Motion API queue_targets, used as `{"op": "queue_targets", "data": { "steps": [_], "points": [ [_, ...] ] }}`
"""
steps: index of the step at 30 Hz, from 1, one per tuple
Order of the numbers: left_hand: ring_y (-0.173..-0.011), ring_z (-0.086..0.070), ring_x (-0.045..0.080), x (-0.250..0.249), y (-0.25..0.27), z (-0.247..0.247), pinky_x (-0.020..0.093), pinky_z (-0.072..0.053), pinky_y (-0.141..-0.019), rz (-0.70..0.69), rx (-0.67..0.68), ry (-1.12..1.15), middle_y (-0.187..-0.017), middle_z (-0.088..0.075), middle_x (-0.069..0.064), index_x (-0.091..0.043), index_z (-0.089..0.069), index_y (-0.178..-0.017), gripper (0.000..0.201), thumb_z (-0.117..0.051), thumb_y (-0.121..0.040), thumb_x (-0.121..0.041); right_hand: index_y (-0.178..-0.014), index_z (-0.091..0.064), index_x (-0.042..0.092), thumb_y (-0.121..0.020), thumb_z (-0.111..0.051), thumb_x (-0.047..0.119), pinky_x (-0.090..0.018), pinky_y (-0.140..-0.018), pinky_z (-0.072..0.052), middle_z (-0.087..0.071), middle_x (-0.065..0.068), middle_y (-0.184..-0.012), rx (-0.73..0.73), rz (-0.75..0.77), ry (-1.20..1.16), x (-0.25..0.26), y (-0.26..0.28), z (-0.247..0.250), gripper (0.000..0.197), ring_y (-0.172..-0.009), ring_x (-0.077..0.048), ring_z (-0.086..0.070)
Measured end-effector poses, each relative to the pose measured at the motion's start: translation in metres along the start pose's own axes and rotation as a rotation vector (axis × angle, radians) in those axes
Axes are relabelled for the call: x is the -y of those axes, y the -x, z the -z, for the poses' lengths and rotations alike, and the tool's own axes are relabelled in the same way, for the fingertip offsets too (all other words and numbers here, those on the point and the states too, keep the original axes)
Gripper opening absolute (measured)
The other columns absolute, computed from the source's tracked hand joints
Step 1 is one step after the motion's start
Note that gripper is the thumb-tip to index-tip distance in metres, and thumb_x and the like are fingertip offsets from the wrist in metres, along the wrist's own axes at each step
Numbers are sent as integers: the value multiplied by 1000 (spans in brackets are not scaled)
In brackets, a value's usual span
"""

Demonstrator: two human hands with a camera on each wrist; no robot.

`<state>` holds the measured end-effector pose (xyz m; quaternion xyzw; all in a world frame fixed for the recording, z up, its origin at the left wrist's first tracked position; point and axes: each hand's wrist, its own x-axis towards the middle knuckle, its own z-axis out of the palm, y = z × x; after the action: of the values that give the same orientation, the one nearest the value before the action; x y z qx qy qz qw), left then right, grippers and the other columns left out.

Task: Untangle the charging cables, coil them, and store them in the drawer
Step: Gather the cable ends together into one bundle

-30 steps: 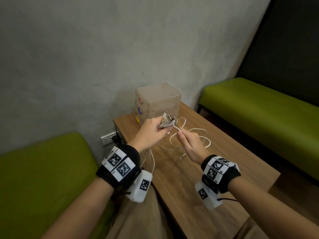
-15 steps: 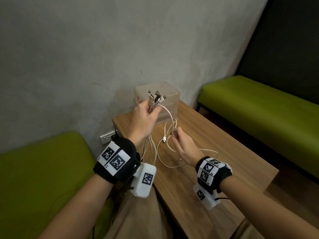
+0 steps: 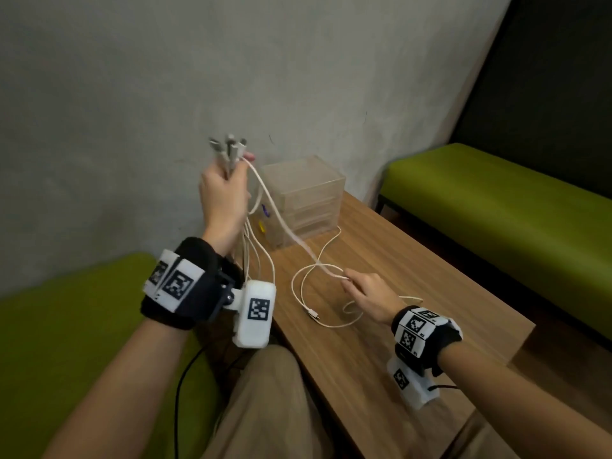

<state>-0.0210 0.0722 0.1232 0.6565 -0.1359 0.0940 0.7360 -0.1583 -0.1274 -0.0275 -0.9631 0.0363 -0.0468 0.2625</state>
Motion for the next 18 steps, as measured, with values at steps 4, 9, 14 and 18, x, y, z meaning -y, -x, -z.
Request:
{"op": "queue_targets", "data": {
  "steps": [4, 9, 14, 18],
  "points": [
    [-63, -51, -16, 8, 47, -19, 4, -38, -62, -166, 52, -104, -79, -53, -17, -19, -56, -103, 25, -52, -86, -2, -80, -46, 16, -94, -26, 35, -28, -62, -30, -46, 1, -76, -197, 36, 113, 14, -2, 1, 31, -67, -15, -42],
    [-47, -49, -7, 38, 92, -42, 5, -34, -51, -142, 378, -283, -50, -49, -13, -28, -55, -59, 28, -69, -79, -15, -88, -53, 7, -93, -23, 42, -27, -62, -34, -46, -2, -81, -412, 57, 15, 18, -4, -2, 46, -68, -15, -44],
    [-60, -57, 0, 43, 87, -43, 5, -39, -53, -94, 573, -462, -62, -63, -8, -21, -67, -74, 8, -70, -78, -27, -78, -45, 18, -93, -29, 39, -29, -61, -36, -48, 1, -75, -473, 122, -145, 23, 0, 5, 31, -66, -9, -42],
    [-59, -50, -1, 36, 89, -44, 0, -35, -53, -193, 638, -543, -68, -58, -10, -13, -70, -83, 12, -69, -81, -25, -89, -55, 12, -92, -33, 31, -30, -66, -42, -57, -1, -82, -472, 167, -167, 23, -4, 6, 30, -72, -13, -51]
  ]
}}
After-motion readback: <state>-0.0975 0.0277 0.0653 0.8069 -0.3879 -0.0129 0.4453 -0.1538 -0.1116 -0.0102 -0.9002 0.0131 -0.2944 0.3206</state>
